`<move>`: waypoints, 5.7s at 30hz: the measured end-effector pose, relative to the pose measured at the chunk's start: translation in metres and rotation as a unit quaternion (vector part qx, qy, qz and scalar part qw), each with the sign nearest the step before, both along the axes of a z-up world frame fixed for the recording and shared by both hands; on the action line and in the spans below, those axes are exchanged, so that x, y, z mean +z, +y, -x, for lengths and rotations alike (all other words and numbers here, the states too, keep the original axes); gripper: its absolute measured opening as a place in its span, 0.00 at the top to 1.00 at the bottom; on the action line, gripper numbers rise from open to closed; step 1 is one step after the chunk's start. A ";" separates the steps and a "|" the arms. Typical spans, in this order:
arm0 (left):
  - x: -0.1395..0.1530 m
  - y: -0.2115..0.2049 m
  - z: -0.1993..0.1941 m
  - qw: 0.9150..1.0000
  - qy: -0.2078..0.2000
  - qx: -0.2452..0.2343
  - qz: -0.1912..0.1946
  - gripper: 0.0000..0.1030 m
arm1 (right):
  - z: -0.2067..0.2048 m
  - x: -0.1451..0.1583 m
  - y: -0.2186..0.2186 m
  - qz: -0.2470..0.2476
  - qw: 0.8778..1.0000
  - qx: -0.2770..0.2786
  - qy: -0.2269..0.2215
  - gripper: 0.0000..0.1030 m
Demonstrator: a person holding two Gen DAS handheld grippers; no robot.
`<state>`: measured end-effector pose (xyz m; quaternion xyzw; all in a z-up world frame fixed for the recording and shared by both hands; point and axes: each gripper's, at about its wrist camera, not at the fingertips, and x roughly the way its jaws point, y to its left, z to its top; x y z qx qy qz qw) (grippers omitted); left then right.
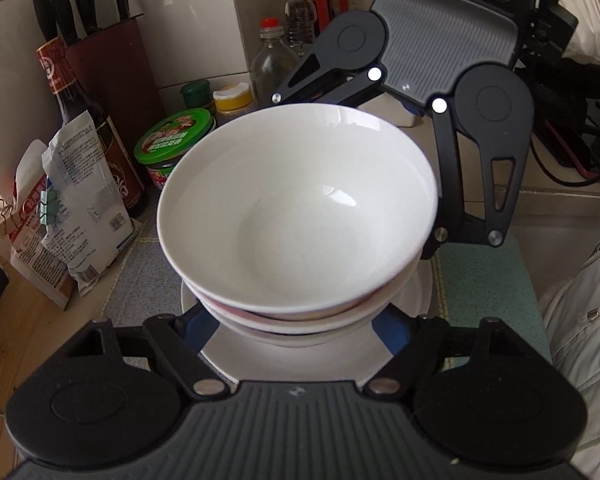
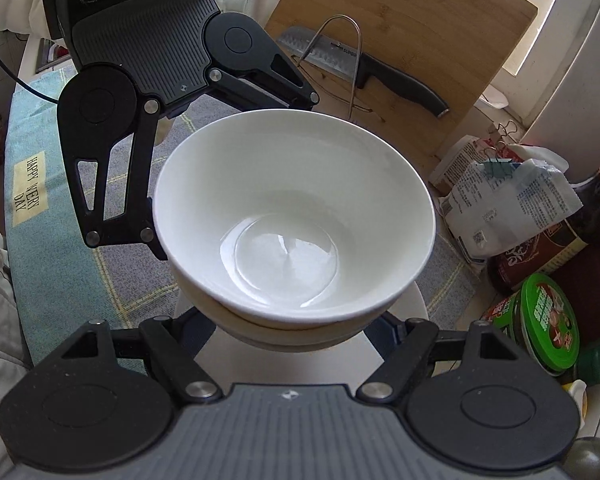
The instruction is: Organize plates and bowls
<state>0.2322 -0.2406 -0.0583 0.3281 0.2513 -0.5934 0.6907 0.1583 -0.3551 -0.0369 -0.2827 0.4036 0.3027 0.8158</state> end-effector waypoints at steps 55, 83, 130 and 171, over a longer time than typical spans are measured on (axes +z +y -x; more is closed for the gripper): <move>-0.024 -0.021 -0.006 1.000 0.017 0.004 0.003 0.09 | -0.014 -0.023 -0.024 -0.006 0.999 -0.046 0.018 0.00; 0.023 0.069 0.069 0.924 -0.037 0.338 0.173 0.01 | 0.045 0.007 0.012 0.007 0.969 -0.245 -0.041 0.00; 0.057 0.099 0.118 0.892 0.011 0.439 0.103 0.01 | 0.147 0.029 0.068 -0.134 0.796 -0.582 -0.101 0.00; 0.058 0.097 0.118 0.893 0.014 0.437 0.105 0.01 | 0.148 0.032 0.066 -0.128 0.793 -0.586 -0.103 0.00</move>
